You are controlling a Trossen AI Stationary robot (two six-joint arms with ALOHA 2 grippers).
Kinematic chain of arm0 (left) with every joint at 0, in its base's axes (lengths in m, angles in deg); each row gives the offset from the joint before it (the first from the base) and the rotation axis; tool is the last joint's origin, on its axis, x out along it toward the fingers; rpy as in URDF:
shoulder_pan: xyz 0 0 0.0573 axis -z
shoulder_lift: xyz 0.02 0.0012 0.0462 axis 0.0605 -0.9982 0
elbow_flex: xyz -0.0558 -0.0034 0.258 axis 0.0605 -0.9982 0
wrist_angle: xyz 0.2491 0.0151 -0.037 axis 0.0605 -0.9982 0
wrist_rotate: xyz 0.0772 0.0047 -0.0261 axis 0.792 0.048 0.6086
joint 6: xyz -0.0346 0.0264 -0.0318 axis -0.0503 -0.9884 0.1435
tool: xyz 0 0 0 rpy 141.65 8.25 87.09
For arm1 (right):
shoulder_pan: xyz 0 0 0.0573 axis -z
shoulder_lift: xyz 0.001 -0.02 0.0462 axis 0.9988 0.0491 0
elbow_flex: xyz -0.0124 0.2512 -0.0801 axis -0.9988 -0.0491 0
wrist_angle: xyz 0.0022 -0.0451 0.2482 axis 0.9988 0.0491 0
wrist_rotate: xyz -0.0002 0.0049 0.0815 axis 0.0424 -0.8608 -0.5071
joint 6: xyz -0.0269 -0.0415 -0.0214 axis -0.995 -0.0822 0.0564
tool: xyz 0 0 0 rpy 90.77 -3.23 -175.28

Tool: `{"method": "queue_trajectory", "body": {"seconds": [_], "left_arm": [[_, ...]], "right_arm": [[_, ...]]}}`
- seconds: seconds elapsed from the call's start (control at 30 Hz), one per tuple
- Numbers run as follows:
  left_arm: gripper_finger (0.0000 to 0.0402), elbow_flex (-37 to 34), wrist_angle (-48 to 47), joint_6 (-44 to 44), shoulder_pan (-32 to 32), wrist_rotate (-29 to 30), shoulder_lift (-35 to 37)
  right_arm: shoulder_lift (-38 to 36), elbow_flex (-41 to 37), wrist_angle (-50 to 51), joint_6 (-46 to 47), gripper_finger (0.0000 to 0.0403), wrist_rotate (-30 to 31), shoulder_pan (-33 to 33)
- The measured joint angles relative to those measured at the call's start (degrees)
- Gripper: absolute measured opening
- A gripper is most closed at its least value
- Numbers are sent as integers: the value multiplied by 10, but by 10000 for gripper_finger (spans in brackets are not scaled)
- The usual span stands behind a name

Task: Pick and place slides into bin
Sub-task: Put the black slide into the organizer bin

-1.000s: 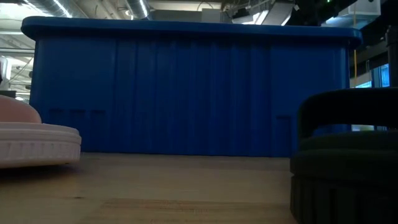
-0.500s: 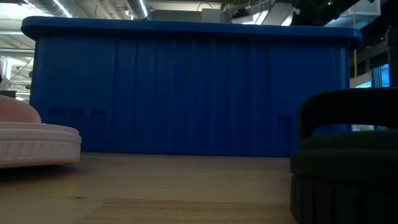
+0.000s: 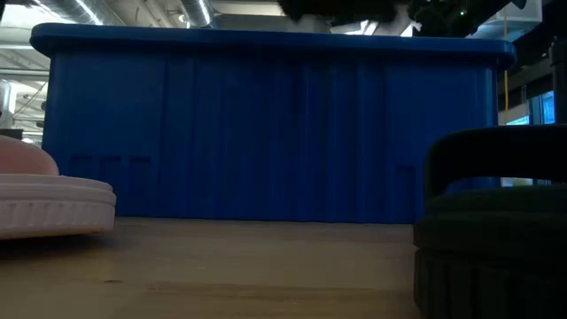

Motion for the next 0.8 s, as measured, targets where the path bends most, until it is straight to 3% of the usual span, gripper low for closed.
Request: {"method": "queue_trajectory", "body": {"seconds": [0.27,0.53,0.8], "left_arm": [[183,0,94,-1,15,87,-102],[183,107,40,-70,14,167,-178],[183,180,-20,-58,11,150,-221]], "right_arm": [[16,0,8,0,251,0,0],[17,0,60,0,251,0,0],[16,0,71,2,251,0,0]]}}
